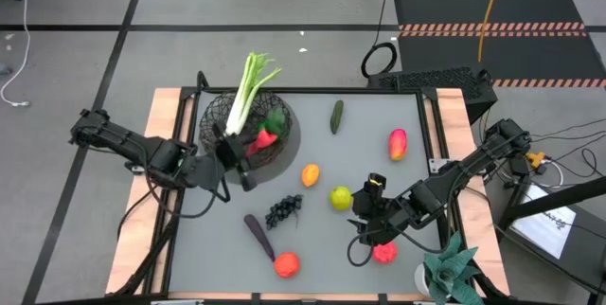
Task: Build produce basket
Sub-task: Put the carrot into the wire basket
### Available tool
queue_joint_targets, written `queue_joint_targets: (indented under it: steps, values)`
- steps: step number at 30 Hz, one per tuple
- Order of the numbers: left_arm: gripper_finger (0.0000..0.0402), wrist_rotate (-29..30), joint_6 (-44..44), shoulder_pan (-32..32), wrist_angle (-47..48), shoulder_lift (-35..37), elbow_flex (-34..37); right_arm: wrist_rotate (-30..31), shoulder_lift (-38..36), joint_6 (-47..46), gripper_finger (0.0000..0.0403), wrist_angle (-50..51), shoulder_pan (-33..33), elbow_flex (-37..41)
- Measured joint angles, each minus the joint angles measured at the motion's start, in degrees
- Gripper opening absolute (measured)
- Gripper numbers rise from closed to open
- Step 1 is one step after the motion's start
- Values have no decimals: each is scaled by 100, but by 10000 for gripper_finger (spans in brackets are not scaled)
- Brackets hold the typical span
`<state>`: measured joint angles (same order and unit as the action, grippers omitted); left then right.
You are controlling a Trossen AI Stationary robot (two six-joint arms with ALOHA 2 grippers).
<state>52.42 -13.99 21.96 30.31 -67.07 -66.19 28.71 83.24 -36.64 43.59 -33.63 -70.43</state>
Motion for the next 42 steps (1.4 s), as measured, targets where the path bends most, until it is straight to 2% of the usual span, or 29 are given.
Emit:
queue_joint_targets:
  steps: [2, 6, 10, 15, 16, 19, 23, 29, 34, 37, 42]
  values:
    - [124, -29, -625, -48, -18, 0, 0, 0, 0, 4, 318, 0, 0, 0]
    - [124, -451, -1479, -160, -24, 0, 0, 0, 0, 25, 318, 0, 2, 0]
    - [124, -484, -1304, -244, -20, 1, 0, 2, 0, 124, 318, 0, 2, 0]
    - [124, -339, 104, -466, 88, 0, 0, 2, 0, 218, 318, 0, 4, 0]
    - [124, -259, 156, -545, 207, 0, 0, 2, 0, 229, 318, 0, 4, 0]
    - [124, 143, -189, -888, 768, 1, 0, 2, 0, 229, 318, 0, 4, 0]
    - [124, 279, -889, -1429, 1161, 7, 236, 2, 0, 232, 318, -2, 4, 0]
    - [124, 357, -392, -2362, 47, 2, 1256, 2, 0, 243, 318, -2, 5, 0]
    - [124, -346, -15, -3198, -1471, 0, 2075, 2, 0, 313, 318, -2, 7, 0]
    - [124, -433, -412, -3626, -1722, 0, 2365, 56, 0, 332, 318, -2, 6, 0]
    - [137, -814, -377, -4050, -2128, 0, 2700, 509, 0, 531, 318, -2, 7, 0]
